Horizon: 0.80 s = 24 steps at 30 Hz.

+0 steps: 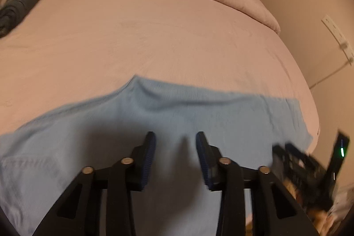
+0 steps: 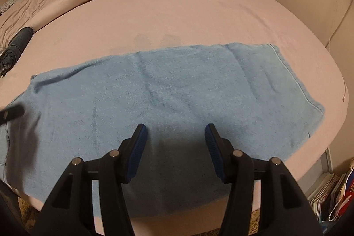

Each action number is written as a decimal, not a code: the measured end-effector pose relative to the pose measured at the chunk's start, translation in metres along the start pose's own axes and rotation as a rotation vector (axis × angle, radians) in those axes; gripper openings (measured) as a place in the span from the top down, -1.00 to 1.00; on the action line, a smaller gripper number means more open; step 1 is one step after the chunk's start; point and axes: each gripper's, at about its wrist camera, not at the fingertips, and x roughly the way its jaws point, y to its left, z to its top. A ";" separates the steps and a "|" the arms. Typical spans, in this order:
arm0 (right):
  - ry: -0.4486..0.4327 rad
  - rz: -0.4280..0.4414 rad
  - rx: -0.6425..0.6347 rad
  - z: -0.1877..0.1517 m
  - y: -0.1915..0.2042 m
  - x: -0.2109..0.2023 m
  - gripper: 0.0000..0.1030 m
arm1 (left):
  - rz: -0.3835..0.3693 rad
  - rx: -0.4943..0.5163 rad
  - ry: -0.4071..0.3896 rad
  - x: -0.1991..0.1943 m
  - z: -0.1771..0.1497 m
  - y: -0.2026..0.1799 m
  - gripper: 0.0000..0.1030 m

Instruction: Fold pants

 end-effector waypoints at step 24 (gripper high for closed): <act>-0.033 -0.005 0.108 -0.023 -0.044 -0.025 -0.06 | 0.198 0.065 -0.052 0.002 -0.013 -0.042 0.45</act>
